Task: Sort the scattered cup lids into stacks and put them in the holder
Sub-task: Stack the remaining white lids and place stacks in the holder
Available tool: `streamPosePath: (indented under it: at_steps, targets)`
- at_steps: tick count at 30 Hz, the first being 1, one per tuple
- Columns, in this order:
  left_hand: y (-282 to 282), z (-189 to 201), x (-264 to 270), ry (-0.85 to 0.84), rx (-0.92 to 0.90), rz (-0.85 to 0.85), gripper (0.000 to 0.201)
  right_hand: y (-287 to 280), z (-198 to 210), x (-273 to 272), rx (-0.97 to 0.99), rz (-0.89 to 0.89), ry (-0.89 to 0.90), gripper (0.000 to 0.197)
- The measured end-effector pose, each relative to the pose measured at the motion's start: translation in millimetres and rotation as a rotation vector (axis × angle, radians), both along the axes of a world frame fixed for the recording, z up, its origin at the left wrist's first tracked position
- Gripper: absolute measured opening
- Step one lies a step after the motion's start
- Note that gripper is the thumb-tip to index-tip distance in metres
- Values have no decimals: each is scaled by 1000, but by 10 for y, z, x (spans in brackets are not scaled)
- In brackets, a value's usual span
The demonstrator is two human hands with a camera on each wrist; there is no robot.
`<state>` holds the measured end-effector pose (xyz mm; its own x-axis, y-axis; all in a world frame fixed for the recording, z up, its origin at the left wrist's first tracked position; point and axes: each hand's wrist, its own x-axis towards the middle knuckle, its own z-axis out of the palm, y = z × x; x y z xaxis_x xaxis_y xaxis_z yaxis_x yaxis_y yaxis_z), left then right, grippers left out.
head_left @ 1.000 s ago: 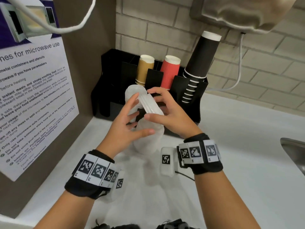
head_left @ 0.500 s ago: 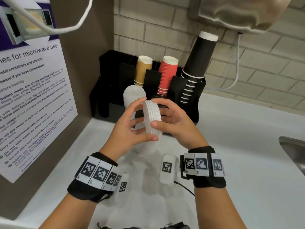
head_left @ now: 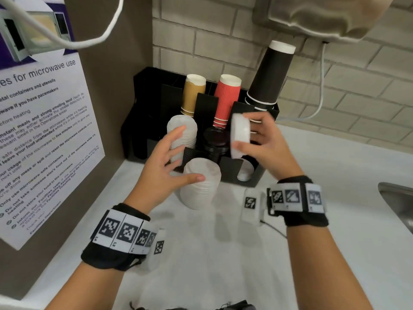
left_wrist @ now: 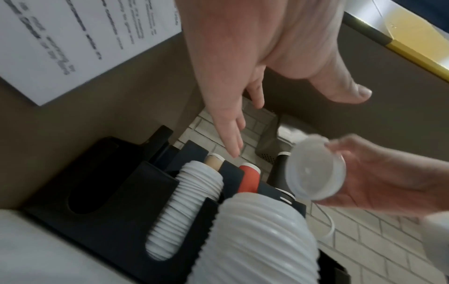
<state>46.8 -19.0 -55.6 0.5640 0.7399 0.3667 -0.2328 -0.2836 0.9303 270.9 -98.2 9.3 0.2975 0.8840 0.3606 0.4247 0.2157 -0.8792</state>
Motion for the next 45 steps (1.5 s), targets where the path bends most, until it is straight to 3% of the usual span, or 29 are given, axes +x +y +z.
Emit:
streamPosePath:
  at_steps: [3, 7, 13, 16, 18, 34, 39, 42, 43, 45]
  targets:
    - [94, -35, -112, 25, 29, 97, 75, 103, -1, 449, -64, -163, -160, 56]
    - [136, -72, -180, 22, 48, 161, 54, 290, -158, 817, -319, -179, -478, 61]
    - [124, -88, -182, 39, 64, 173, 53, 500, -310, 827, -678, -66, -929, 73]
    - [116, -95, -176, 52, 70, 175, 52, 580, -402, 747, -787, -64, -1201, 77]
    - [108, -96, -174, 57, 69, 177, 51, 615, -483, 707, -827, -73, -1280, 78]
    - [54, -121, -166, 100, 77, 209, 52, 639, -688, 624, -902, -101, -1325, 70]
    - [28, -85, -188, 89, 73, 213, 50, 621, -671, 602, -957, -69, -1362, 79]
    - [22, -65, -214, 79, 64, 223, 45, 576, -539, 552, -1041, -91, -1356, 66]
    - [22, -61, -224, 74, 56, 230, 41, 546, -475, 514, -981, -141, -1321, 59]
    - [27, -58, -239, 62, 36, 240, 34, 481, -373, 392, -658, -276, -1153, 49]
